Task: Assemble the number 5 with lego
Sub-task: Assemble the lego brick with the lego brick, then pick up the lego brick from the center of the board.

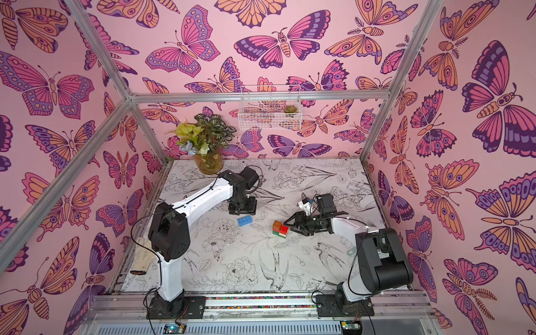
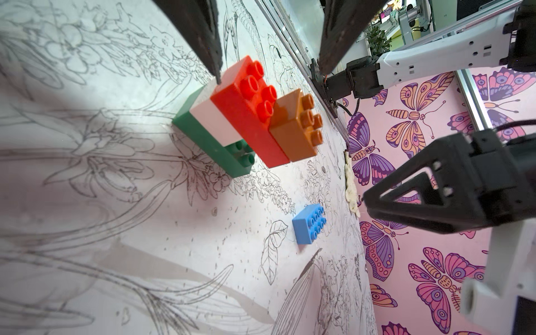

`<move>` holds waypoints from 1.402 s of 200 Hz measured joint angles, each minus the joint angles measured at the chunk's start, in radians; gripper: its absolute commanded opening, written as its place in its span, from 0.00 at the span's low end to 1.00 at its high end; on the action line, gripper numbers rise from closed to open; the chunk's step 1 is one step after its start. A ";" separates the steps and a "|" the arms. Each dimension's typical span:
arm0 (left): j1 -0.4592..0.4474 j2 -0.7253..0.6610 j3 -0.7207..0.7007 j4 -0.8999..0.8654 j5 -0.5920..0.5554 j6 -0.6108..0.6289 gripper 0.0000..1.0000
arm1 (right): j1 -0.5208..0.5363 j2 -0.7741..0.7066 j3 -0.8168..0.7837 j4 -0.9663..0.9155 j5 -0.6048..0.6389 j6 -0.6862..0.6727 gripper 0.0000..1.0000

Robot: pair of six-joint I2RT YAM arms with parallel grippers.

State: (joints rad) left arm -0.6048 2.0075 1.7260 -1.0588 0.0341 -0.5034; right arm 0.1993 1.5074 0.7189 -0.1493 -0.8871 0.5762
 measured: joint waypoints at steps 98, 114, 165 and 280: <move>0.131 0.097 -0.102 0.229 0.160 0.163 0.67 | 0.000 -0.049 0.005 -0.084 0.042 -0.001 0.57; 0.128 0.097 -0.134 0.256 0.188 0.163 0.67 | 0.000 -0.049 0.008 -0.098 0.046 -0.001 0.57; 0.114 0.061 -0.232 0.333 0.230 0.146 0.67 | 0.000 -0.050 0.014 -0.105 0.058 -0.002 0.57; -0.027 -0.003 -0.324 0.299 0.005 0.049 0.57 | 0.000 -0.049 0.019 -0.105 0.062 -0.002 0.56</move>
State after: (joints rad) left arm -0.6319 2.0048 1.4017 -0.7597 0.0387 -0.4545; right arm 0.1993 1.4582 0.7380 -0.2546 -0.8249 0.5747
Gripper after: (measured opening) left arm 0.595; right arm 0.559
